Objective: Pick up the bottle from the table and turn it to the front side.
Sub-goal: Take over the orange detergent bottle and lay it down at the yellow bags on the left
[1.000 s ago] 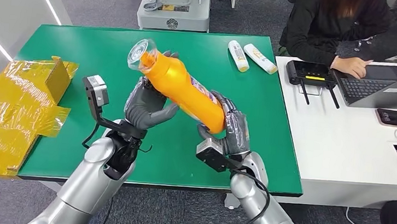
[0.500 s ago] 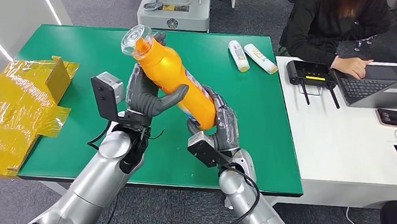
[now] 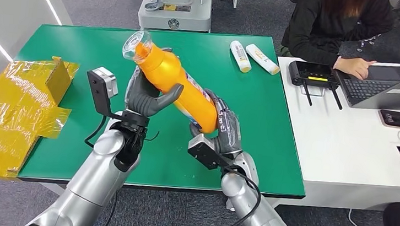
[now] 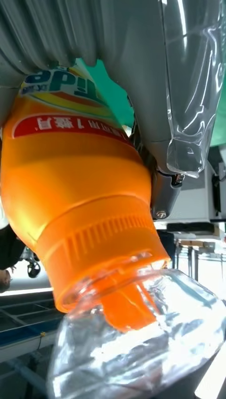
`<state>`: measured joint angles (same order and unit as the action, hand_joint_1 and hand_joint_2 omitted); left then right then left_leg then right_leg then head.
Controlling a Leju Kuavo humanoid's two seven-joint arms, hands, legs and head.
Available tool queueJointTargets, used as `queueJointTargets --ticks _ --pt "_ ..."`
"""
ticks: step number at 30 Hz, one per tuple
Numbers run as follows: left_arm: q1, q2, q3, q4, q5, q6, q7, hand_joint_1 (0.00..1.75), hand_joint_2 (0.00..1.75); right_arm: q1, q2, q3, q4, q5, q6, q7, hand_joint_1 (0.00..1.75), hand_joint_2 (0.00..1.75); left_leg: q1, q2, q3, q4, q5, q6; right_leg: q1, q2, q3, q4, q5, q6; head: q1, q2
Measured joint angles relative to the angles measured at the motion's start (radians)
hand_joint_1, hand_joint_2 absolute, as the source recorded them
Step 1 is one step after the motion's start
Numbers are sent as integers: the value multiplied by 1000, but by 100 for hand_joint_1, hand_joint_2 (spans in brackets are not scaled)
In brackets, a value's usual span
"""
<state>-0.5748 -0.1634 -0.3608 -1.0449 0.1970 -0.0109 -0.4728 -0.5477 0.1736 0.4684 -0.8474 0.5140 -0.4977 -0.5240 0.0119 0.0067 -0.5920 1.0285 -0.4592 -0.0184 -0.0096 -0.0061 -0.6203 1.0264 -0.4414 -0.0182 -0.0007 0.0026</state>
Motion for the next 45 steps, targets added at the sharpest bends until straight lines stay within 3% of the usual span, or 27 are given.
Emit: queueJointTargets --ticks 8,11,15,16,22,27,36,41,45 --pt "4 10 44 22 229 -225 117 175 175 36 0 -4 -17 46 -7 -1 175 175 0 0 0 0 0 0 0 0 0 0 0 0 0 0" --pt "4 12 49 34 281 -255 143 175 175 47 0 -6 -29 60 -9 7 175 175 0 0 0 0 0 0 0 0 0 0 0 0 0 0" --pt "3 12 54 49 298 -266 151 175 175 56 0 -8 -36 62 -9 6 5 175 0 0 0 0 0 0 0 0 0 0 0 0 0 0" --pt "2 12 54 52 294 -265 148 175 175 59 0 -8 -38 58 -7 3 0 175 0 0 0 0 0 0 0 0 0 0 0 0 0 0" --pt "-16 15 54 64 143 -195 57 175 175 94 0 -16 -90 4 33 -24 0 175 0 1 0 0 0 0 0 1 0 0 0 0 0 0" --pt "-49 31 54 85 -59 -82 -7 175 175 141 -6 -19 -197 -64 94 -48 0 175 0 0 0 0 0 0 0 1 0 0 0 0 0 0" --pt "-79 68 54 98 -237 8 -27 175 175 227 -34 -18 -407 -132 172 -51 0 175 0 0 0 0 0 0 0 1 0 0 0 0 0 0" --pt "-121 104 40 101 -632 231 -16 175 175 265 -48 -3 -499 -149 203 -63 0 175 0 0 0 0 0 0 0 1 -1 0 0 0 0 0" --pt "-204 151 -22 137 -1015 372 89 175 175 276 -63 22 -571 -159 217 -63 0 175 0 0 0 0 0 0 0 0 0 0 0 0 0 0"
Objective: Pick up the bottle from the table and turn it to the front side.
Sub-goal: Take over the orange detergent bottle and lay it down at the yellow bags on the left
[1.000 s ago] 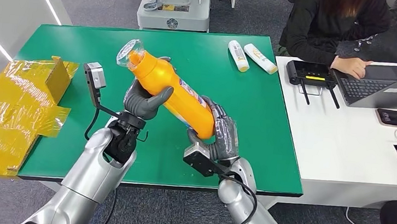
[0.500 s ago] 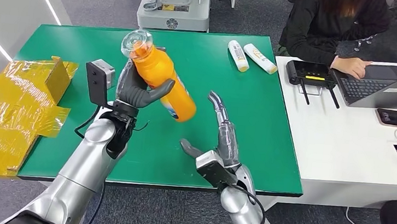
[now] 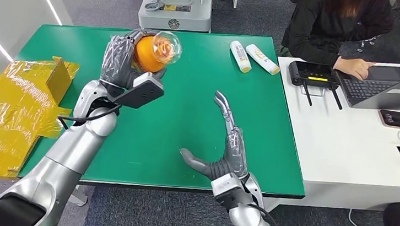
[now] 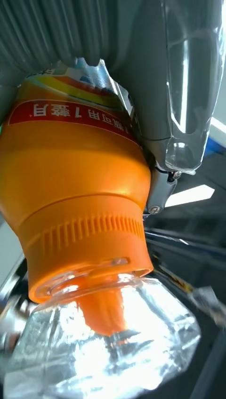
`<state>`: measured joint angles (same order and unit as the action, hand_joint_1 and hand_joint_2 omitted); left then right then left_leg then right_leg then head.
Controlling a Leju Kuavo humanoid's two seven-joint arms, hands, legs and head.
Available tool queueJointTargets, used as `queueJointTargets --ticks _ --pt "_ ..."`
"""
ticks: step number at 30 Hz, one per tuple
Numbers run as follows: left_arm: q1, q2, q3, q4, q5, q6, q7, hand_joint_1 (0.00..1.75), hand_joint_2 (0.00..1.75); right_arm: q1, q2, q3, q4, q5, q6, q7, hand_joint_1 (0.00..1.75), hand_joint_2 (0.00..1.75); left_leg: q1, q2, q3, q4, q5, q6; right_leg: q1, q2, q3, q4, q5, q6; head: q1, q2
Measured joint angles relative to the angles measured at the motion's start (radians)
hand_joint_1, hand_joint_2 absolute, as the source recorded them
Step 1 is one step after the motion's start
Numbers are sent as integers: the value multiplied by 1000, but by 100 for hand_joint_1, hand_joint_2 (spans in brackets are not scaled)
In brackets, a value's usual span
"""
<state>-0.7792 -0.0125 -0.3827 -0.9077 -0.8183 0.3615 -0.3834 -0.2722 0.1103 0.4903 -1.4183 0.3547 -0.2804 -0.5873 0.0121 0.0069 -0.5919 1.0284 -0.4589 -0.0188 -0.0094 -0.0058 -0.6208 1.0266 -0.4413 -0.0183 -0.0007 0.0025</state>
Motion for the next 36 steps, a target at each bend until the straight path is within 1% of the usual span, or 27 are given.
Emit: queueJointTargets --ticks 3,6,9,13,16,21,24,27,29,31,34,36 --pt "-59 27 -52 55 -206 52 88 175 175 1 -11 19 -35 -10 0 -1 0 175 0 1 0 0 0 0 0 1 0 0 0 0 0 0" --pt "-104 46 -91 128 -356 83 136 175 175 1 -21 37 -50 -26 -9 -8 0 175 0 1 0 0 0 0 0 1 0 0 0 0 0 0" --pt "-144 63 -119 201 -472 79 179 175 175 2 -30 50 -60 -42 -24 -17 0 175 0 1 0 0 0 0 0 1 0 0 0 0 0 0" --pt "-191 96 -160 294 -586 37 225 175 175 5 -37 59 -77 -59 -34 -22 0 175 0 1 0 0 0 0 0 2 0 0 0 0 0 0" --pt "-210 119 -180 343 -612 26 235 175 175 7 -40 62 -86 -66 -35 -22 0 175 0 1 0 0 0 0 0 2 0 0 0 0 0 0" --pt "-223 164 -208 407 -656 -26 255 175 175 12 -46 66 -89 -84 -38 -33 0 175 0 3 0 -1 0 0 0 3 0 1 0 0 0 0" --pt "-223 216 -217 444 -670 -42 268 175 175 25 -52 67 -89 -113 -42 -49 0 175 0 6 1 -1 0 0 0 6 -1 1 0 -1 0 0" --pt "-229 271 -217 471 -669 -60 300 175 175 44 -63 67 -90 -133 -43 -68 0 175 1 5 1 -1 0 0 1 6 -2 1 0 -1 0 0" --pt "-247 298 -216 484 -660 -96 325 175 175 61 -71 67 -91 -141 -43 -87 0 175 1 4 0 -1 0 -1 1 5 -2 1 0 -1 0 0" --pt "-279 317 -215 496 -655 -152 353 175 175 79 -78 67 -93 -146 -40 -102 0 175 2 3 0 -1 0 -1 2 4 -2 1 0 -1 0 0" --pt "-336 333 -215 511 -667 -232 377 175 175 95 -83 67 -93 -154 -33 -109 0 175 1 3 -1 -1 0 -1 2 4 -2 1 0 -1 0 0" --pt "-374 337 -215 519 -694 -269 371 175 175 99 -85 67 -93 -157 -27 -109 0 175 1 3 -1 0 0 -1 2 3 -2 1 0 -1 0 0"
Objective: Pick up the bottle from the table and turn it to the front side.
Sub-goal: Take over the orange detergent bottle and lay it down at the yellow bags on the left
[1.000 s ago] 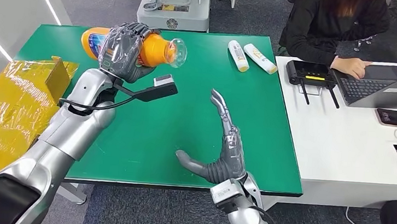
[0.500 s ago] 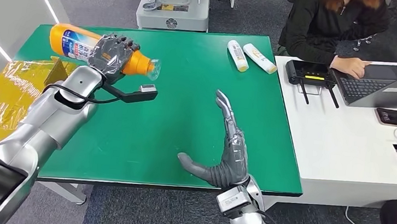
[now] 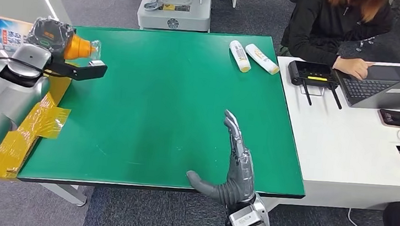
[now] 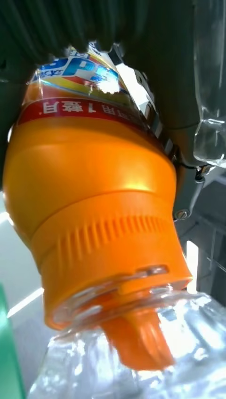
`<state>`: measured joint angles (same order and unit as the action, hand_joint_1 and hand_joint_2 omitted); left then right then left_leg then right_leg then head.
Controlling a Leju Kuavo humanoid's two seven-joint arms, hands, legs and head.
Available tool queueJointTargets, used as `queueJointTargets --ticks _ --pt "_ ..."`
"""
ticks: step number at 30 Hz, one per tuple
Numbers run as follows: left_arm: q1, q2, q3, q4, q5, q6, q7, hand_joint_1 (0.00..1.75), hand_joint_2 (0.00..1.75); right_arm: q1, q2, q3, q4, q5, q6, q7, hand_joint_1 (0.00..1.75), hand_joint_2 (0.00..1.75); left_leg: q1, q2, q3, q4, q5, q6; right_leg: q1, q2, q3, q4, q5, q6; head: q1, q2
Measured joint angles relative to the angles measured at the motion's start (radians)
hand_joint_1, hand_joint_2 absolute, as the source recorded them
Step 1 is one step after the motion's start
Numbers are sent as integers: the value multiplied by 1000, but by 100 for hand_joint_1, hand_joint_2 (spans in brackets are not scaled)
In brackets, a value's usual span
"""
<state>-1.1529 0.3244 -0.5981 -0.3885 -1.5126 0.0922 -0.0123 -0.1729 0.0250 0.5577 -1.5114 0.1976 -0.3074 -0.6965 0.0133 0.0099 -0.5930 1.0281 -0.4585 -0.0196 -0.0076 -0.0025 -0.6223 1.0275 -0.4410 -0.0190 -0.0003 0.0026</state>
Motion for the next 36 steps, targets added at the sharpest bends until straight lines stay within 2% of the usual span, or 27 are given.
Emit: queueJointTargets --ticks 4,11,19,22,26,36 --pt "-50 0 -1 11 -45 -26 -17 175 175 1 -1 0 0 -2 5 -1 0 175 0 0 0 0 0 0 0 0 0 0 0 0 0 0" --pt "-80 -24 -2 26 5 -22 -72 175 175 6 -2 0 -2 -2 0 0 0 175 0 -1 0 0 0 0 -1 -1 0 0 0 0 0 0" --pt "-58 -68 12 43 107 -86 -83 175 175 25 -2 -1 -36 -3 -7 33 0 175 0 0 0 0 0 0 -1 0 0 0 0 0 0 0" --pt "-31 -78 22 51 118 -102 -52 175 175 27 -2 -2 -39 -4 1 36 0 175 0 0 0 0 0 0 -1 0 0 0 0 0 0 0" --pt "6 -92 32 63 126 -151 43 175 175 24 -2 -2 -36 -6 11 37 0 175 0 0 0 0 0 0 -1 0 0 0 0 0 0 0" --pt "110 -92 65 93 143 -163 141 175 175 23 -2 -2 -30 -21 24 38 0 175 0 -1 0 0 0 0 -1 -1 0 0 0 0 0 0"
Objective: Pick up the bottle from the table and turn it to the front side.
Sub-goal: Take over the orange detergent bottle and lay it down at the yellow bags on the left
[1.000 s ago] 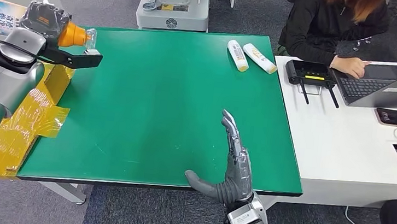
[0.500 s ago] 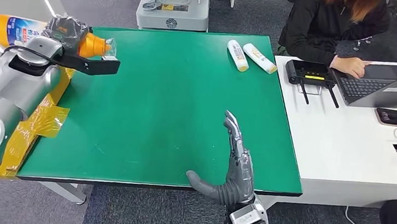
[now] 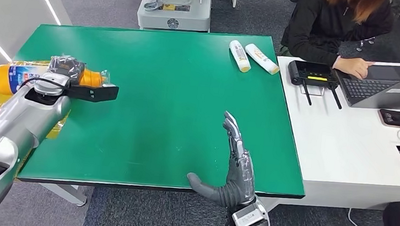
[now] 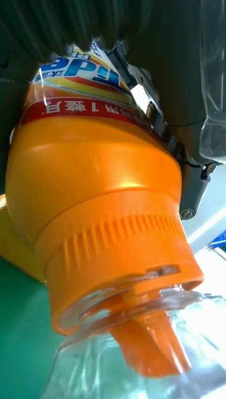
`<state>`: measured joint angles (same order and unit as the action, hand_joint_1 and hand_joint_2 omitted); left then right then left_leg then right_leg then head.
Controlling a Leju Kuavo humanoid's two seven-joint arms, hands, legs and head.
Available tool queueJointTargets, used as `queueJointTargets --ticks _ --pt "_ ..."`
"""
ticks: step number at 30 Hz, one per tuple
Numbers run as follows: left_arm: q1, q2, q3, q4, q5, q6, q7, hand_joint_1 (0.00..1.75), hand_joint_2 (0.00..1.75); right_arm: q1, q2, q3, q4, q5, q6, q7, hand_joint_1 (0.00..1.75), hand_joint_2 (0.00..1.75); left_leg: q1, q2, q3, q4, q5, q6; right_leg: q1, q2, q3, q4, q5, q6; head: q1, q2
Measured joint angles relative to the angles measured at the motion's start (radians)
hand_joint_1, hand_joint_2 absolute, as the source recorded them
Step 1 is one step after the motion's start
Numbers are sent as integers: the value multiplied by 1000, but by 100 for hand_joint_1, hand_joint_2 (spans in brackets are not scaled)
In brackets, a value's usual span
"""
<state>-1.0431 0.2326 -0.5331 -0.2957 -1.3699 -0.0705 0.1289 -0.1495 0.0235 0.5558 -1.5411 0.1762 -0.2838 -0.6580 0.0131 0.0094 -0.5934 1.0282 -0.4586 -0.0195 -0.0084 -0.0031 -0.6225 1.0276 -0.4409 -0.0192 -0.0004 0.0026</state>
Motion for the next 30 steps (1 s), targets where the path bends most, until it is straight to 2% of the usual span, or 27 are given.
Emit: queueJointTargets --ticks 5,13,22,30 --pt "38 13 4 5 -10 -6 3 175 175 5 0 0 2 0 2 9 0 175 0 0 0 0 0 0 0 0 0 0 0 0 0 0" --pt "120 60 4 16 -22 8 -33 175 175 32 0 0 6 0 3 8 0 175 0 1 0 0 0 0 0 1 0 0 0 0 0 0" --pt "158 86 6 29 -14 9 -60 175 175 36 0 0 6 -1 13 16 0 175 0 1 0 0 0 0 0 1 0 0 0 0 0 0" --pt "185 107 10 31 -8 58 -87 175 175 40 -2 2 20 -1 23 13 0 175 0 1 0 0 0 0 0 1 0 0 0 0 0 0"
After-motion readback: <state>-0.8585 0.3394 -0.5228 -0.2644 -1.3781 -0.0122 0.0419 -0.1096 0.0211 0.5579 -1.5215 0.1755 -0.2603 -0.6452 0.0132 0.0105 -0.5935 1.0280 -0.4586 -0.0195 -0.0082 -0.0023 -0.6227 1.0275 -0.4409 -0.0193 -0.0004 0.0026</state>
